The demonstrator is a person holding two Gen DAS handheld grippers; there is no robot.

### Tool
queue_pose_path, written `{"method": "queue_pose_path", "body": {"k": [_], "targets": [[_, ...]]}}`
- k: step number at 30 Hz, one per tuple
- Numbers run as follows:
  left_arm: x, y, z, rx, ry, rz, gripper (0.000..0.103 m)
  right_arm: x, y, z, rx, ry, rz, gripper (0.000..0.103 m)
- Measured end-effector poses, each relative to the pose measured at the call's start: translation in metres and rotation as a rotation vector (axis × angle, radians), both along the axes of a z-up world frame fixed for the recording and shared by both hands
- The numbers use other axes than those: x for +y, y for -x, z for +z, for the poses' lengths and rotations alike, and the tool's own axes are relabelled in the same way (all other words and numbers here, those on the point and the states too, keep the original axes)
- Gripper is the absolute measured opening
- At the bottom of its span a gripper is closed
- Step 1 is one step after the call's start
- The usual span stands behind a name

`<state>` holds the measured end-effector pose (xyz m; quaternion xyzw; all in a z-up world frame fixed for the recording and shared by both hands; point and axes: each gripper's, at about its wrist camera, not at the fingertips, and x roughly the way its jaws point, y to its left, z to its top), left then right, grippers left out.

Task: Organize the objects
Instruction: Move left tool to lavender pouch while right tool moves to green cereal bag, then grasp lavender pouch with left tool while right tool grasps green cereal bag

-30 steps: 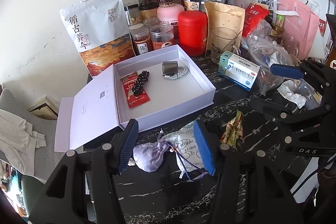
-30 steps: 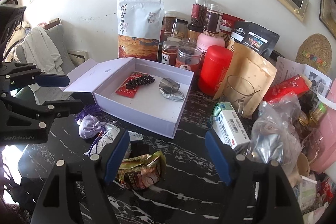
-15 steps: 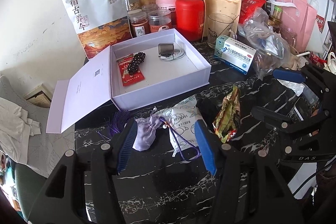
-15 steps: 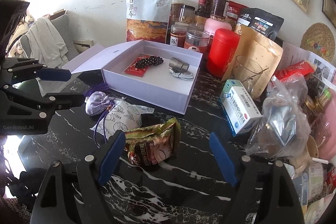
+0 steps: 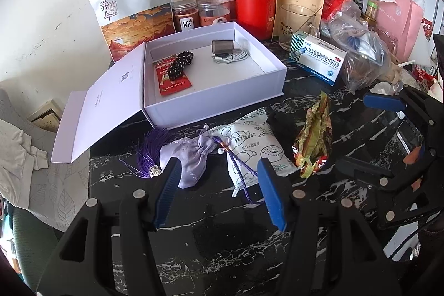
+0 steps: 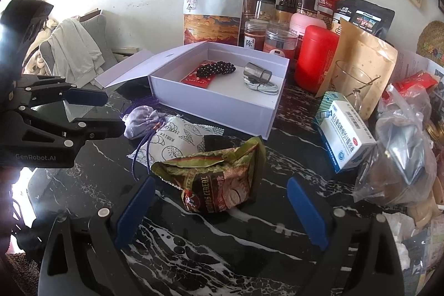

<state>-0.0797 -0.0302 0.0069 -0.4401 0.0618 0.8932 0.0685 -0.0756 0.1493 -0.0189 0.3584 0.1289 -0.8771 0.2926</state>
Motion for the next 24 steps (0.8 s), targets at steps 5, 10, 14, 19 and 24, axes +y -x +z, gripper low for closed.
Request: {"method": "queue_pose_path", "body": {"k": [5,10,14,19,24], "targets": [[-0.014,0.002,-0.011,-0.015,-0.019,0.016,0.055,0.001,0.006,-0.014,0.005,0.021,-0.02,0.097],[-0.029,0.007,-0.022,-0.022,-0.042,0.029,0.06,-0.004,0.007,-0.024,0.028,0.019,0.009,0.098],[-0.037,0.014,-0.031,-0.025,-0.069,0.023,0.064,-0.01,0.014,-0.031,0.041,-0.018,0.007,0.1],[-0.043,0.033,-0.045,-0.046,-0.084,0.029,0.066,-0.018,0.026,-0.04,0.025,-0.04,0.015,0.1],[-0.048,0.056,-0.066,-0.103,-0.097,0.025,0.066,-0.021,0.035,-0.046,0.008,-0.039,0.017,0.1]]}}
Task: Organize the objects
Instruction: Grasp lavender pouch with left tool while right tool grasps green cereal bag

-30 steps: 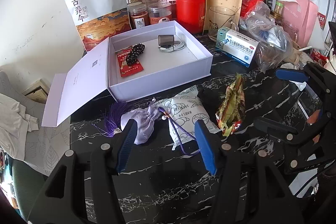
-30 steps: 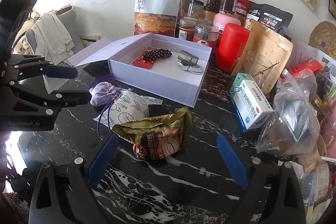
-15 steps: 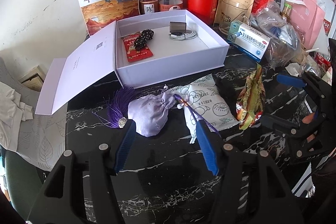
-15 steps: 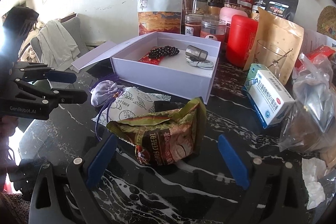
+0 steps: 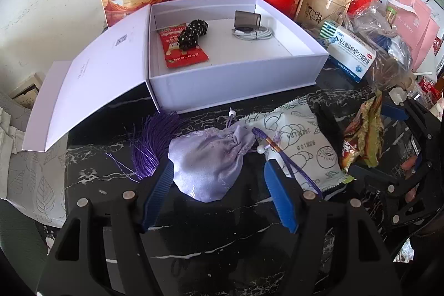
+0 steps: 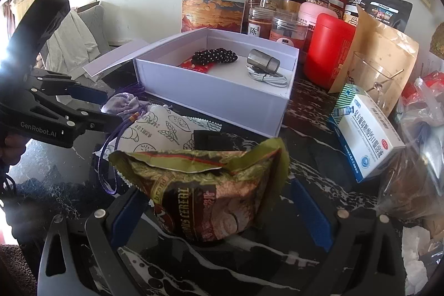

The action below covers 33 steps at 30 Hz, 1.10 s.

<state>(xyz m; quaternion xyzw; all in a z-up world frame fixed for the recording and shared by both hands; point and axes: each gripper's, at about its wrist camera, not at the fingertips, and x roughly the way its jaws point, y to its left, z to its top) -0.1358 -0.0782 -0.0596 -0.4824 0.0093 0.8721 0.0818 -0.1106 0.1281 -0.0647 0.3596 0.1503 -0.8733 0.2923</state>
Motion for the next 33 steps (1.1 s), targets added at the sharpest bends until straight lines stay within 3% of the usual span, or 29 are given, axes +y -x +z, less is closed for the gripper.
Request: {"method": "queue_pose_path", "body": {"k": [7,10,11,13,14,23,33], "targets": [[0.007,0.014,-0.013,0.003,0.059,-0.025,0.066,0.004,0.0,0.0,-0.01,0.022,-0.018,0.099],[0.013,0.014,-0.014,0.019,0.105,-0.052,0.065,0.005,0.0,-0.001,-0.029,0.034,-0.014,0.086],[0.015,0.014,-0.016,0.025,0.117,-0.059,0.063,0.005,0.0,-0.002,-0.037,0.038,-0.013,0.08],[0.017,0.013,-0.017,0.038,0.153,-0.054,0.046,0.005,-0.001,-0.001,-0.041,0.045,-0.011,0.075],[0.017,0.013,-0.018,0.046,0.169,-0.055,0.045,0.006,-0.001,-0.001,-0.041,0.047,-0.013,0.074],[0.011,-0.004,-0.014,0.022,0.102,-0.037,0.041,0.012,-0.018,0.001,-0.047,0.07,-0.024,0.068],[0.022,-0.065,-0.011,-0.001,0.111,-0.05,0.042,0.02,-0.047,0.0,-0.03,0.072,-0.016,0.067]]}}
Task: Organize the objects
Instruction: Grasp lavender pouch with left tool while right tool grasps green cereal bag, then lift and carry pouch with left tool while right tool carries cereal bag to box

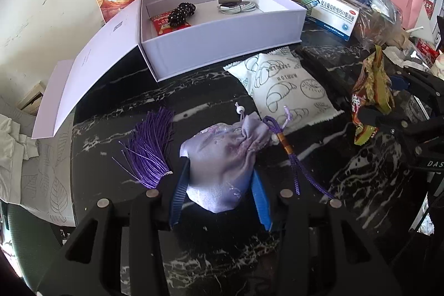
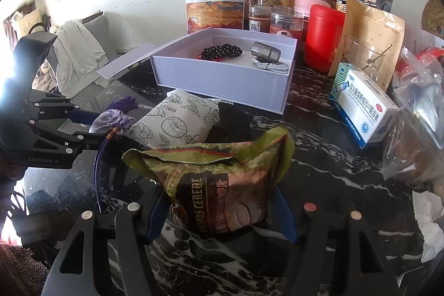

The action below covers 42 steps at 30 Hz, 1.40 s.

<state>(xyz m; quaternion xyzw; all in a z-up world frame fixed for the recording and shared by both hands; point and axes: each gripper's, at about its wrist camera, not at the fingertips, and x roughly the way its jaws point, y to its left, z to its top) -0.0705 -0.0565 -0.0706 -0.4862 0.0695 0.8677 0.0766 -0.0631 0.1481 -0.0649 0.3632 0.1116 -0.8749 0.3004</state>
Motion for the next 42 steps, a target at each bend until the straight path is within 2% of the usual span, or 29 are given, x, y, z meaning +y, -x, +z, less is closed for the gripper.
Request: {"method": "queue_pose_path", "body": {"k": [16,20,24,27,31,33,39,42], "targets": [[0.024,-0.071,0.01,-0.048,-0.026,-0.042,0.042,0.014,-0.042,0.003,-0.007,-0.008,0.006,0.067],[0.027,-0.074,0.007,-0.054,-0.02,-0.039,0.042,0.013,-0.046,0.001,0.002,-0.031,0.005,0.068],[0.03,-0.07,0.002,-0.058,0.005,-0.037,0.051,0.008,-0.044,-0.003,0.002,-0.053,-0.003,0.069],[0.031,-0.065,-0.006,-0.064,0.027,-0.028,0.057,0.003,-0.043,-0.009,0.002,-0.076,-0.008,0.074],[0.027,-0.061,-0.01,-0.061,-0.022,-0.014,0.064,-0.002,-0.041,-0.012,0.007,-0.098,-0.003,0.076],[0.024,-0.059,-0.012,-0.063,-0.05,-0.004,0.065,-0.004,-0.039,-0.015,0.0,-0.103,-0.001,0.076],[0.023,-0.057,-0.013,-0.043,-0.052,-0.001,0.064,-0.005,-0.033,-0.025,-0.042,-0.091,-0.008,0.076],[0.022,-0.059,-0.013,-0.032,-0.054,-0.001,0.058,-0.005,-0.032,-0.026,-0.052,-0.083,-0.014,0.075]]}}
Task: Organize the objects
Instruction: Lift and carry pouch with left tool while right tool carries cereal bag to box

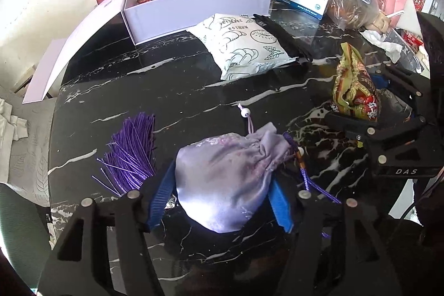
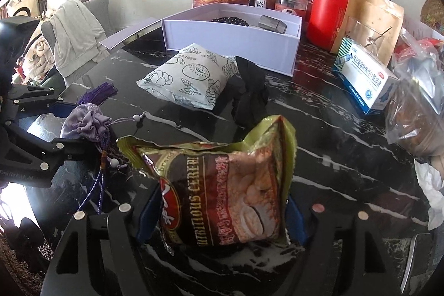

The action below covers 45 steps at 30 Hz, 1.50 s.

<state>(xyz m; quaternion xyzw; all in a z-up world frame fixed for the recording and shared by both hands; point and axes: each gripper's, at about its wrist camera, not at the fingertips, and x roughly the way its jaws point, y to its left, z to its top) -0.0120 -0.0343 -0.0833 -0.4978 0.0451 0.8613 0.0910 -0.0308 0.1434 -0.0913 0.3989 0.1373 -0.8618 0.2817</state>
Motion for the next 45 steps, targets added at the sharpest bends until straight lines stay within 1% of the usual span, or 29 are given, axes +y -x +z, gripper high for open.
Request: {"method": "queue_pose_path", "body": {"k": [3,9,13,23,30,35,45], "targets": [[-0.002,-0.001,0.001,0.006,-0.003,0.006,0.051,-0.002,0.0,0.001,0.0,-0.015,0.0,0.072],[-0.006,-0.002,0.005,-0.006,-0.047,0.012,0.047,-0.002,-0.002,0.004,-0.003,-0.02,0.0,0.069],[-0.006,-0.005,0.011,0.006,-0.049,0.015,0.047,0.0,-0.004,0.011,0.002,-0.017,-0.001,0.069],[-0.007,-0.007,0.039,0.048,-0.065,0.02,0.047,0.005,-0.003,0.034,0.02,-0.001,0.007,0.068],[-0.008,-0.004,0.064,0.086,-0.047,0.012,0.047,0.004,-0.001,0.058,0.053,-0.007,0.03,0.068],[-0.009,-0.001,0.081,0.116,-0.017,0.014,0.047,0.001,0.0,0.078,0.093,0.0,0.059,0.068],[-0.011,0.013,0.11,0.156,-0.025,0.015,0.047,-0.014,0.009,0.102,0.124,0.008,0.101,0.068]]}}
